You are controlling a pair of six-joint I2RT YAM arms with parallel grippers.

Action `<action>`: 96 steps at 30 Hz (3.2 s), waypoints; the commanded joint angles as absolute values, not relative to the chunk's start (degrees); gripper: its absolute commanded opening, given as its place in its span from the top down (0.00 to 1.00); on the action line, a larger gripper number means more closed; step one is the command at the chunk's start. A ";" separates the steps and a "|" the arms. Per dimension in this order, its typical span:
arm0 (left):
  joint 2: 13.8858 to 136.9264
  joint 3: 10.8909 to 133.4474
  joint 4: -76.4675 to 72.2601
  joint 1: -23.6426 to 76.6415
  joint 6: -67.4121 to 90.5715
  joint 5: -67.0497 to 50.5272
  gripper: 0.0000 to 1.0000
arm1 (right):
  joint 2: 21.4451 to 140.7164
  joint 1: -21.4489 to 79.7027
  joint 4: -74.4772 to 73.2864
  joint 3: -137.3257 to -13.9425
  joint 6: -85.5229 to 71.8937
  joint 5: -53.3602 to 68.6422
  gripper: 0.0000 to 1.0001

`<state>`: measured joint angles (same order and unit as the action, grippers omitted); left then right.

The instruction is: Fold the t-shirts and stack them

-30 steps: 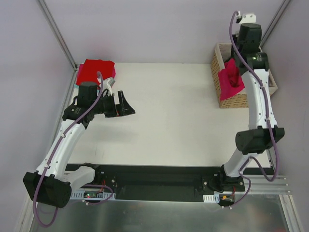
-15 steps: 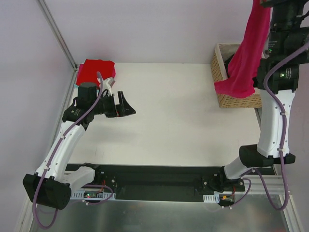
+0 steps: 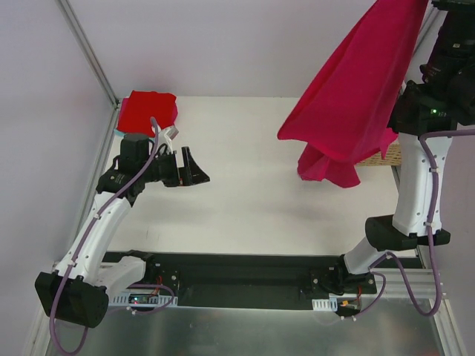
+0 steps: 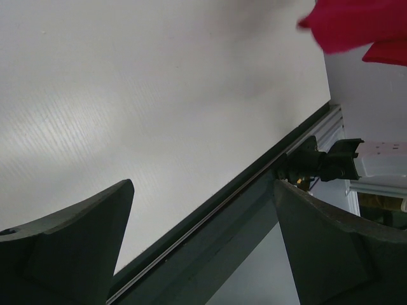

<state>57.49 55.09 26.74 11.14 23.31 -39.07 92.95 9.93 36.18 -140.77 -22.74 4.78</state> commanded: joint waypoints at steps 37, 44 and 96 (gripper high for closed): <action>54.49 53.00 24.43 10.72 23.55 -39.55 0.08 | 79.11 31.64 -31.10 -112.42 17.56 -7.42 0.99; 58.01 54.93 24.35 10.72 22.85 -39.29 0.08 | 82.78 31.73 -46.28 -107.58 22.50 -17.39 1.00; 39.99 62.66 34.01 10.37 21.45 -19.87 0.04 | 112.32 43.95 -24.87 -89.47 -9.05 16.61 0.24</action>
